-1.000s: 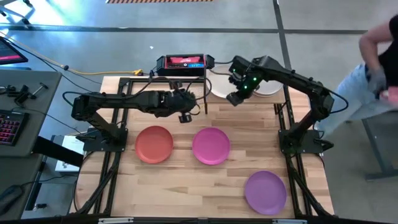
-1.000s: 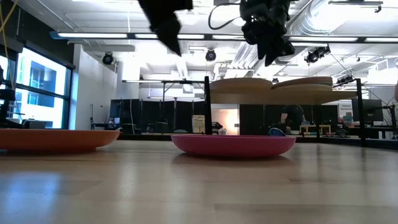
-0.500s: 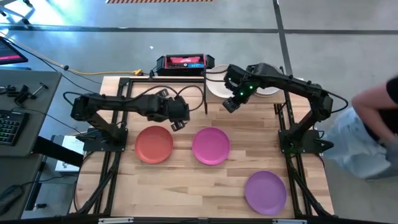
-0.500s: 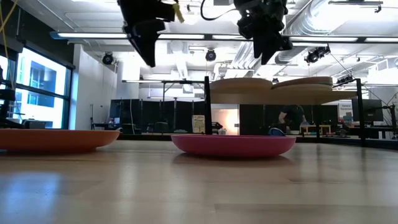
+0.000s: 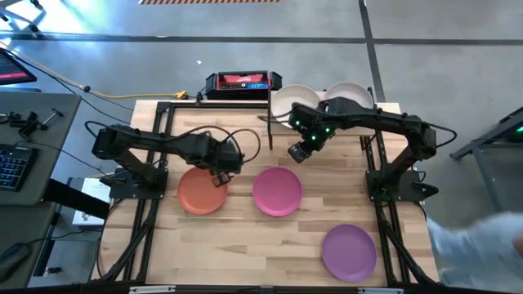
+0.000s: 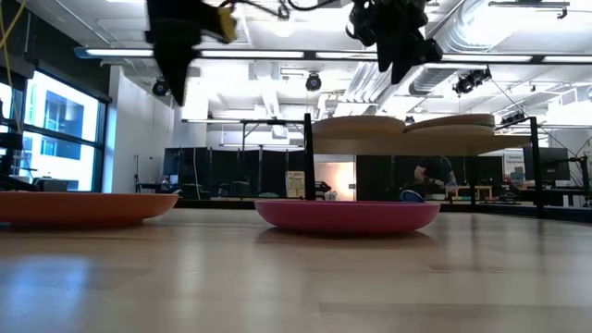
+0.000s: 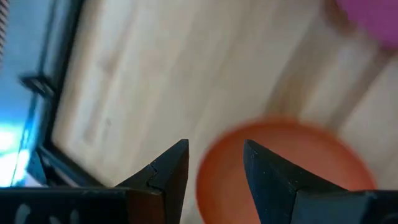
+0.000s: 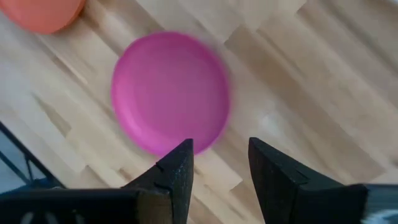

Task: Place and stack plates onto a shelf
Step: Stack the pink plate on top of the cream plate on the shelf

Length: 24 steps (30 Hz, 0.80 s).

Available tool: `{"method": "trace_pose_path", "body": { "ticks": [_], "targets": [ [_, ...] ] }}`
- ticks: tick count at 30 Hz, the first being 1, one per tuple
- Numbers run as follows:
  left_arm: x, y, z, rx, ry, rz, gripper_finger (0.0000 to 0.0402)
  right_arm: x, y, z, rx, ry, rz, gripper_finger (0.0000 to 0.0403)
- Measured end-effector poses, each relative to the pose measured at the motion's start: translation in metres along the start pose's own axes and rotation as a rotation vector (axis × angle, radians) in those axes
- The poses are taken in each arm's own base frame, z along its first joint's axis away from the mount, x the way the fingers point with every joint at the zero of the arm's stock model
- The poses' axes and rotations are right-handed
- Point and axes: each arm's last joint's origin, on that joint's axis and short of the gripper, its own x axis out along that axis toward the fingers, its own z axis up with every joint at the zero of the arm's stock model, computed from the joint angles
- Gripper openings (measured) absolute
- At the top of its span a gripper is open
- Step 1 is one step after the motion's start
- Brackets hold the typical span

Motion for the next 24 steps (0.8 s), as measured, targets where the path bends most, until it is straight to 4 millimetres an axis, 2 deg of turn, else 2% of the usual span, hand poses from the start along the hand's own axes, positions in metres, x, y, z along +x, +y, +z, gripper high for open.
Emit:
{"method": "trace_pose_path", "body": {
  "ticks": [7,17,24],
  "targets": [
    [0.005,-0.019,-0.032,0.014,0.132,0.027,0.0143,0.006,0.028,-0.026,-0.014,0.008,-0.046,0.0133],
    [-0.009,-0.052,-0.064,0.018,0.083,0.019,0.0143,0.011,0.063,-0.067,0.044,-0.013,-0.081,0.0133],
    [-0.02,-0.071,-0.084,-0.036,0.041,0.002,0.0143,0.026,0.079,-0.083,0.075,-0.008,-0.129,0.0133]
  ]
}}
